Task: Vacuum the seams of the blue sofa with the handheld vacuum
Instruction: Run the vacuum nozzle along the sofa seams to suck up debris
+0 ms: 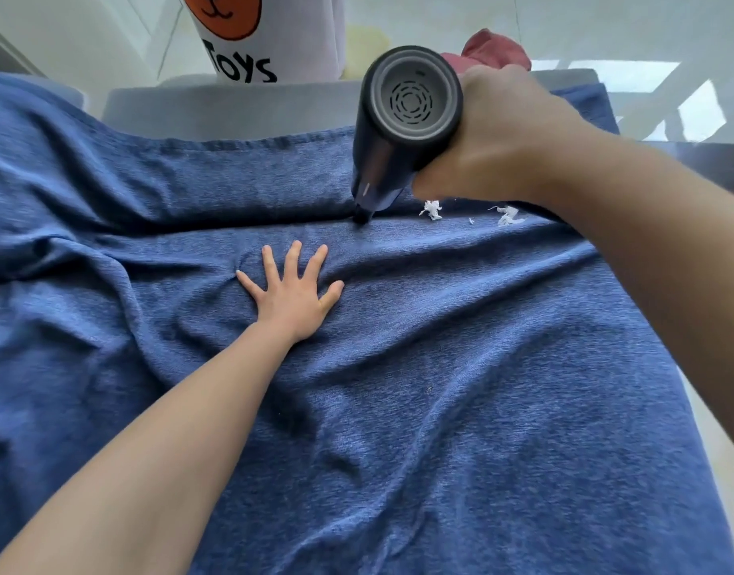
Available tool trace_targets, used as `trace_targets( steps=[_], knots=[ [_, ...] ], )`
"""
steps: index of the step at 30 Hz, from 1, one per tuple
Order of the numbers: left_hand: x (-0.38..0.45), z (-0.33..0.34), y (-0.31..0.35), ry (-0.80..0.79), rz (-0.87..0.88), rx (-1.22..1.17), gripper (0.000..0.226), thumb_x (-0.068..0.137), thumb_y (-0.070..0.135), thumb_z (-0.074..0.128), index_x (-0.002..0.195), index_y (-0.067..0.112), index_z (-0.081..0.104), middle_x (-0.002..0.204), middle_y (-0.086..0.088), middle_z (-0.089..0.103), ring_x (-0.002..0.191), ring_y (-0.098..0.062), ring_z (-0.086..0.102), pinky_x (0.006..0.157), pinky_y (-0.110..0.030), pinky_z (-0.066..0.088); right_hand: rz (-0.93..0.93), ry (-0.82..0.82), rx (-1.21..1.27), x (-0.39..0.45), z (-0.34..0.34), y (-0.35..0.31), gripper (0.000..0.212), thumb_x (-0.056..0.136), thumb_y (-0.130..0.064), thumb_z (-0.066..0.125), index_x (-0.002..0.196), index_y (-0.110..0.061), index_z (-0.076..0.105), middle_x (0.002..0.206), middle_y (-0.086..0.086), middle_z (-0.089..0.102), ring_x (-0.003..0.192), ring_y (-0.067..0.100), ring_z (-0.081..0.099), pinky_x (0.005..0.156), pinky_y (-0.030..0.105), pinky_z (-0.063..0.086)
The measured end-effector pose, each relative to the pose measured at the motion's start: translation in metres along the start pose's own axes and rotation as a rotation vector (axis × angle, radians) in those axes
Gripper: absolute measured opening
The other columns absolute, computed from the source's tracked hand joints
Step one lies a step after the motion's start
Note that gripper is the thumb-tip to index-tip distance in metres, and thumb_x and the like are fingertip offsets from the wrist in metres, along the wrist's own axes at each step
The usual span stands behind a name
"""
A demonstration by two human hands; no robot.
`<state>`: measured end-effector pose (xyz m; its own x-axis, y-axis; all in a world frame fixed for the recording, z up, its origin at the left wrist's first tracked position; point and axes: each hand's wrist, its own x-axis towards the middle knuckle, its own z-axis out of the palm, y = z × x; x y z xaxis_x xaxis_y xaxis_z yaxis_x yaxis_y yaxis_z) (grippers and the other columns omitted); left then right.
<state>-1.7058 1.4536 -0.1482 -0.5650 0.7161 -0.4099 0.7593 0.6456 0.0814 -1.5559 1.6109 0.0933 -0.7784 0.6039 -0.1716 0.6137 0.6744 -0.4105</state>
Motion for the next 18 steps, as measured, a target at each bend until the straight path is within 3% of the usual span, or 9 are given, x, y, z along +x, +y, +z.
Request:
trace_targets(
  steps=[5, 10, 13, 16, 18],
  knots=[
    [-0.003, 0.003, -0.001, 0.012, 0.008, 0.001, 0.067, 0.091, 0.070, 0.020, 0.150, 0.047, -0.001, 0.161, 0.005, -0.008, 0.145, -0.033, -0.023, 0.105, -0.075, -0.008, -0.019, 0.039, 0.012, 0.009, 0.006, 0.006, 0.043, 0.052, -0.047, 0.057, 0.091, -0.029, 0.053, 0.081, -0.001, 0.059, 0.086, 0.033, 0.059, 0.073, 0.041, 0.050],
    [0.002, 0.007, 0.002, 0.000, -0.011, 0.047, 0.068, 0.091, 0.071, 0.016, 0.149, 0.047, -0.010, 0.160, 0.005, -0.015, 0.143, -0.035, -0.025, 0.103, -0.075, -0.010, 0.002, 0.014, 0.018, 0.017, 0.014, 0.012, 0.025, 0.055, -0.043, 0.060, 0.069, -0.032, 0.042, 0.072, -0.009, 0.051, 0.085, 0.030, 0.055, 0.070, 0.038, 0.041],
    [0.006, 0.008, 0.004, -0.034, -0.031, 0.083, 0.069, 0.091, 0.071, 0.014, 0.147, 0.046, -0.017, 0.159, 0.004, -0.022, 0.142, -0.038, -0.027, 0.103, -0.075, -0.010, 0.011, 0.010, 0.028, 0.026, 0.015, 0.016, 0.025, 0.065, -0.031, 0.070, 0.070, -0.027, 0.046, 0.072, -0.005, 0.056, 0.079, 0.031, 0.059, 0.067, 0.036, 0.045],
    [0.008, 0.009, 0.004, -0.052, -0.032, 0.080, 0.070, 0.091, 0.071, 0.014, 0.147, 0.046, -0.020, 0.158, 0.004, -0.025, 0.141, -0.038, -0.029, 0.103, -0.075, -0.011, 0.017, 0.001, 0.067, 0.033, 0.015, 0.019, 0.024, 0.056, -0.033, 0.064, 0.077, -0.024, 0.056, 0.074, 0.000, 0.063, 0.077, 0.031, 0.067, 0.071, 0.041, 0.058],
    [0.010, 0.009, 0.004, -0.065, -0.040, 0.077, 0.071, 0.091, 0.071, 0.015, 0.147, 0.046, -0.020, 0.158, 0.004, -0.026, 0.141, -0.038, -0.030, 0.103, -0.075, -0.012, 0.019, -0.017, 0.086, 0.037, 0.020, 0.023, 0.023, 0.053, -0.035, 0.060, 0.073, -0.025, 0.054, 0.072, -0.002, 0.061, 0.077, 0.029, 0.064, 0.069, 0.038, 0.053]
  ],
)
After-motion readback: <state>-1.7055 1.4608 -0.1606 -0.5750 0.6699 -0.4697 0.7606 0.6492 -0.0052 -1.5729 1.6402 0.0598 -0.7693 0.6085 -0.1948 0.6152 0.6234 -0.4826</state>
